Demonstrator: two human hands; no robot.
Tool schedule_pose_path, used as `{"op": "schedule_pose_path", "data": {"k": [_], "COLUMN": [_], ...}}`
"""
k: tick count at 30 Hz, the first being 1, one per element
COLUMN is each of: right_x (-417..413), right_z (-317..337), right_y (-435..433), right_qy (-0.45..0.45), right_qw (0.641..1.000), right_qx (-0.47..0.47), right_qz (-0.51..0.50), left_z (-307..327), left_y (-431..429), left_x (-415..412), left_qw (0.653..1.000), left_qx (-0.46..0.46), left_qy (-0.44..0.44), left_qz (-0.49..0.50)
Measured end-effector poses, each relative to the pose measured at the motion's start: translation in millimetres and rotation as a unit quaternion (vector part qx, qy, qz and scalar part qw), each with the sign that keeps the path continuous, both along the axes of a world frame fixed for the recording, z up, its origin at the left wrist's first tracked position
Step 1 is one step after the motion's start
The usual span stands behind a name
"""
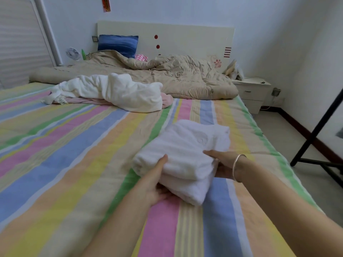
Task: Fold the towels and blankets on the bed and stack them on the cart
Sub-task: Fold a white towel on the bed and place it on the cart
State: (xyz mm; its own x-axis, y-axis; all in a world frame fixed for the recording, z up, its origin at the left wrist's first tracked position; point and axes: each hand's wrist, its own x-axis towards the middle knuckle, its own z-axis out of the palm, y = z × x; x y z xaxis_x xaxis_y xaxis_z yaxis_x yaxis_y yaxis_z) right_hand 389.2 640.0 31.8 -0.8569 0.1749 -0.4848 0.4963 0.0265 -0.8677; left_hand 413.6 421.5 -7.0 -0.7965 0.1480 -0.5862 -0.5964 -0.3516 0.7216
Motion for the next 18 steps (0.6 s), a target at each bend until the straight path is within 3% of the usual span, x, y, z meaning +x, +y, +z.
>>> {"op": "schedule_pose_path", "data": {"k": [4, 7, 10, 12, 13, 15, 16, 18], "right_x": [52, 84, 88, 78, 72, 55, 44, 15], "right_z": [7, 10, 22, 32, 38, 48, 50, 44], "right_y": [-23, -37, -49, -60, -67, -85, -94, -111], "right_qy": [-0.014, -0.073, -0.069, 0.016, 0.082, 0.221, 0.274, 0.331], "right_qw": [0.994, 0.967, 0.935, 0.925, 0.897, 0.788, 0.749, 0.712], "right_qx": [-0.029, 0.033, 0.139, 0.247, 0.348, 0.538, 0.571, 0.571], "right_qz": [0.103, 0.243, 0.320, 0.287, 0.259, 0.204, 0.193, 0.239], "left_z": [17, 23, 25, 36, 45, 65, 71, 63], "left_y": [-35, -81, -102, -98, -93, -77, -66, -48], "left_x": [-15, -26, -38, -48, -54, -62, -65, -69], "left_qw": [0.991, 0.970, 0.896, 0.835, 0.814, 0.759, 0.726, 0.673], "left_qx": [-0.105, -0.216, -0.425, -0.512, -0.521, -0.551, -0.576, -0.621], "left_qy": [0.075, 0.108, 0.126, 0.204, 0.256, 0.346, 0.374, 0.399], "left_qz": [0.032, 0.009, -0.009, -0.002, 0.013, 0.034, 0.022, -0.049]}}
